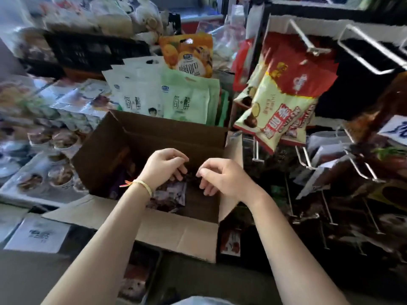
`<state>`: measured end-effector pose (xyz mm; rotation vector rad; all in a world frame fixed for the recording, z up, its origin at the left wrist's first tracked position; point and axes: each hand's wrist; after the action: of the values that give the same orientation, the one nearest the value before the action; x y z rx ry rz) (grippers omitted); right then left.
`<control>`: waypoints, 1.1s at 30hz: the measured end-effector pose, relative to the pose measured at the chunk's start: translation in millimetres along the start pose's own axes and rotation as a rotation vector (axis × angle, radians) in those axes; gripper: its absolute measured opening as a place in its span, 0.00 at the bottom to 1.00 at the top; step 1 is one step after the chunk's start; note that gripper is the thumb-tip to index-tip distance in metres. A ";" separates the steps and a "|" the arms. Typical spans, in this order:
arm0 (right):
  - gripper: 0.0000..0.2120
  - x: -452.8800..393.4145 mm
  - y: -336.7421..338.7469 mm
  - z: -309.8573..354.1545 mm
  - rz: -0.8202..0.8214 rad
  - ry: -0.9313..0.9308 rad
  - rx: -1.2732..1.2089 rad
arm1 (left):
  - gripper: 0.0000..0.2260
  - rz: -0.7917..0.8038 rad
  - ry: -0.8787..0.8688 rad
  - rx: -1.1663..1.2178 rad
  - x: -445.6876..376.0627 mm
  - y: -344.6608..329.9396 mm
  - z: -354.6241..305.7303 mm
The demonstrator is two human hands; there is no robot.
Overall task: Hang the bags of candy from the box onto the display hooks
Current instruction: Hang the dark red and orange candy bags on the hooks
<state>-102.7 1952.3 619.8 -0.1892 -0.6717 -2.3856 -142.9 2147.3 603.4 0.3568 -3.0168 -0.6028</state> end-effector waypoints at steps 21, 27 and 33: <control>0.18 -160.7 -201.9 -37.7 0.452 -0.511 0.533 | 0.20 0.233 0.396 -0.744 -54.8 87.6 211.3; 0.18 -165.1 -201.4 -44.8 0.356 -0.581 0.459 | 0.18 0.281 0.319 -0.842 -62.2 90.5 208.4; 0.17 -167.5 -193.8 -47.8 -0.002 -0.635 -0.006 | 0.19 0.060 0.144 -0.339 -60.1 89.3 192.5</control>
<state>-90.7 2148.1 448.1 -0.9726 -0.9403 -2.3224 -120.7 2313.5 460.0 0.2758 -2.7110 -1.0141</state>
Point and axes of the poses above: each hand's wrist, its own x-axis away from the middle knuckle, its own y-axis out of the back of the hand, z = x × y, and after that the axes turned 8 degrees about -y, right-handed
